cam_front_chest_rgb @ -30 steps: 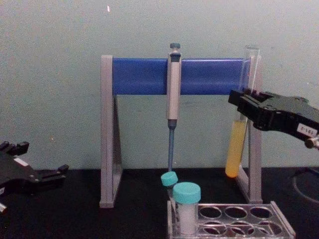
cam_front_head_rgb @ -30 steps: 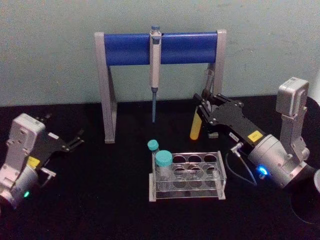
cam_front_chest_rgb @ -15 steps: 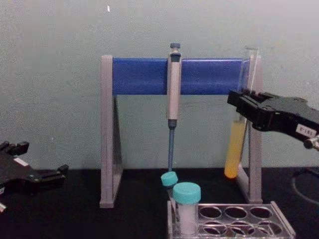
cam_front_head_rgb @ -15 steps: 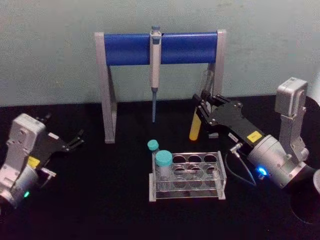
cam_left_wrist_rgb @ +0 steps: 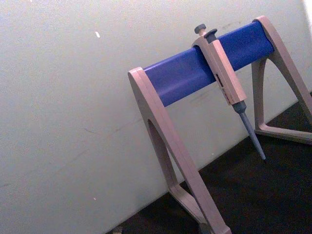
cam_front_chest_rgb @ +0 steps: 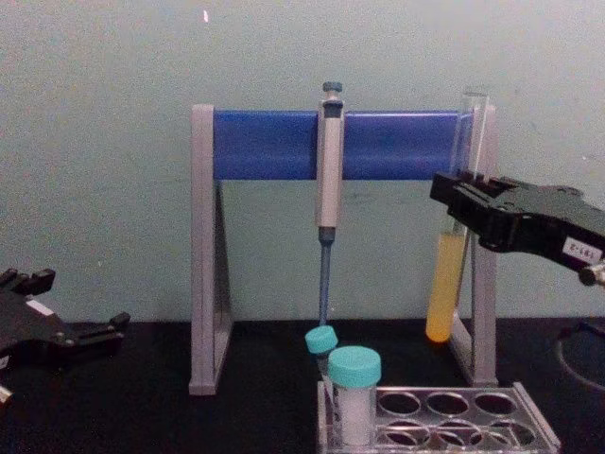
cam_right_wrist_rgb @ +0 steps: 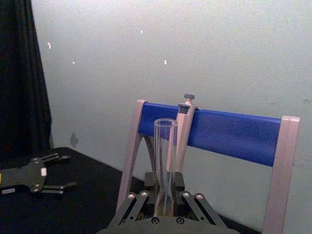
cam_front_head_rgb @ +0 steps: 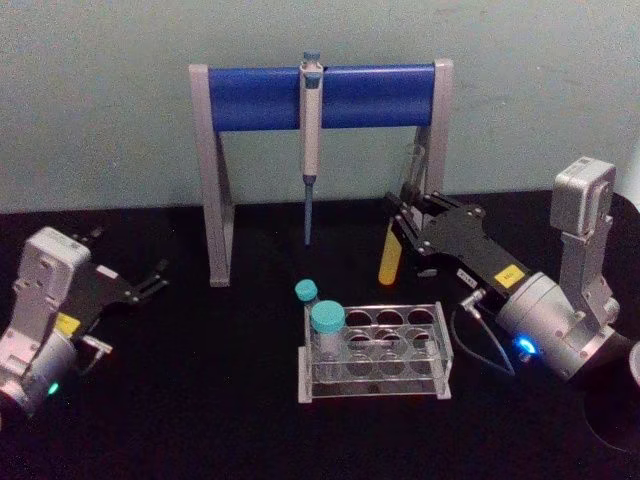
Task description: Pick up the test tube from the test tube rack, shake it, then place it back into the test tube rack.
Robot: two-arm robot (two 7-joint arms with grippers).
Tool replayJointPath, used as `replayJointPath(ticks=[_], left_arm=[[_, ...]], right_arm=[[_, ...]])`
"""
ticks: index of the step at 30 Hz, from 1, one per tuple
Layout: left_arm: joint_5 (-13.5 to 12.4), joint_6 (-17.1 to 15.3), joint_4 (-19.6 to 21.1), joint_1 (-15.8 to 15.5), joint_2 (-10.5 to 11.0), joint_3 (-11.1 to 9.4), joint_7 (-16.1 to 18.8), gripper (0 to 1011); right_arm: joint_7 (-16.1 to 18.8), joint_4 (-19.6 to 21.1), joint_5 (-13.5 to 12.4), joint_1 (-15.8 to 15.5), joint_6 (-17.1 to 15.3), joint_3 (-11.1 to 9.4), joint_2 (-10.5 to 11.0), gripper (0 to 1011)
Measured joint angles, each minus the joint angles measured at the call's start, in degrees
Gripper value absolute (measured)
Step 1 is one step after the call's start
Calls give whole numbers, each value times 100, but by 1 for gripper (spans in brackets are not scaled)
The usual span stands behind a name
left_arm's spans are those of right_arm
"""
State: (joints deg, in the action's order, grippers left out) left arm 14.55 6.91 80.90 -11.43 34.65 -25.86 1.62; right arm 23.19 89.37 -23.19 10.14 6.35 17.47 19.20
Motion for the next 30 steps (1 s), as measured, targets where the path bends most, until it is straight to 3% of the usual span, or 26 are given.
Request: replayJointPath(ticks=[15, 30], left_arm=[[0, 0, 0, 0, 0, 0, 0, 1010], [0, 0, 0, 0, 0, 0, 0, 1010]], right_arm=[[20, 476, -65, -445, -132, -26, 282, 220], [-28, 323, -50, -493, -147, -13, 247, 220]])
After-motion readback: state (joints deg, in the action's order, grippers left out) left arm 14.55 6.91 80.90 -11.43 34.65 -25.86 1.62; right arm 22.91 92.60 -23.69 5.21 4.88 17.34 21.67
